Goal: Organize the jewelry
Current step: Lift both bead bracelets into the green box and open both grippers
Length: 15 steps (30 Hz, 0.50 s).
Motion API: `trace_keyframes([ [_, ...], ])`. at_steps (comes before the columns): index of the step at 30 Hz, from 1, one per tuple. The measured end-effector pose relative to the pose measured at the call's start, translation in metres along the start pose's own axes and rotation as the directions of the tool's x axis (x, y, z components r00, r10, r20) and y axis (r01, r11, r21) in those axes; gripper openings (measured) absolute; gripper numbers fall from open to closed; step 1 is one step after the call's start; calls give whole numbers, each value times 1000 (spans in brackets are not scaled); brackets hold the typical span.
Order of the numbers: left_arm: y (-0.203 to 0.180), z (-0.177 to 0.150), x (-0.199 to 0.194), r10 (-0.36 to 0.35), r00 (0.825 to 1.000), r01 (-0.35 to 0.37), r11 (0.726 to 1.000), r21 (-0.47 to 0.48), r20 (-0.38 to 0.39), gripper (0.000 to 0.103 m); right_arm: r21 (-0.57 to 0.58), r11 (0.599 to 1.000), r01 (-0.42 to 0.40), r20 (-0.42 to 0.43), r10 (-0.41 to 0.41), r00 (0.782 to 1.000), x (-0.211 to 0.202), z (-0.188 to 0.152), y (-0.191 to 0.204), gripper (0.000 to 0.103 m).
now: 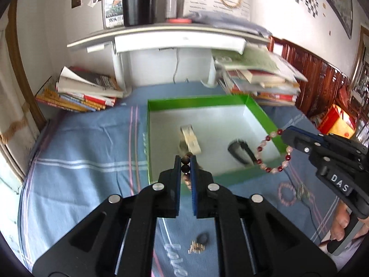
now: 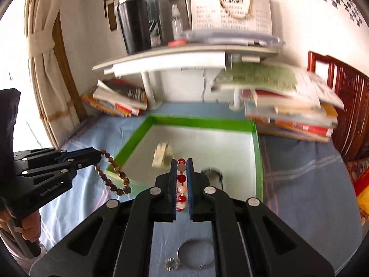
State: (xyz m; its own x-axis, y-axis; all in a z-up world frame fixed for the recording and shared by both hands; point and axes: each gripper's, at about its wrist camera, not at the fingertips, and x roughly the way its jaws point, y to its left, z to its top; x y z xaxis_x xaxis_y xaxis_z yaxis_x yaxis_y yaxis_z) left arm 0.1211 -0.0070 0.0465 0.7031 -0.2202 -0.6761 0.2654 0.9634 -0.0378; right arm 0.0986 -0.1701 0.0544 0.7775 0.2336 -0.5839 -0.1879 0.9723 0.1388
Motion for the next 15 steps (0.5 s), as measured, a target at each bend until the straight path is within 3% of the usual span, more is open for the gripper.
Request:
trace_keyframes([
  [6, 10, 24, 31, 21, 1000, -21, 999, -34, -14, 8, 35, 999, -13, -52, 15, 999, 43, 17, -9, 8],
  [15, 22, 15, 80, 6, 994, -14, 997, -75, -112, 9, 86, 996, -3, -187, 19, 982, 99, -6, -10, 10],
])
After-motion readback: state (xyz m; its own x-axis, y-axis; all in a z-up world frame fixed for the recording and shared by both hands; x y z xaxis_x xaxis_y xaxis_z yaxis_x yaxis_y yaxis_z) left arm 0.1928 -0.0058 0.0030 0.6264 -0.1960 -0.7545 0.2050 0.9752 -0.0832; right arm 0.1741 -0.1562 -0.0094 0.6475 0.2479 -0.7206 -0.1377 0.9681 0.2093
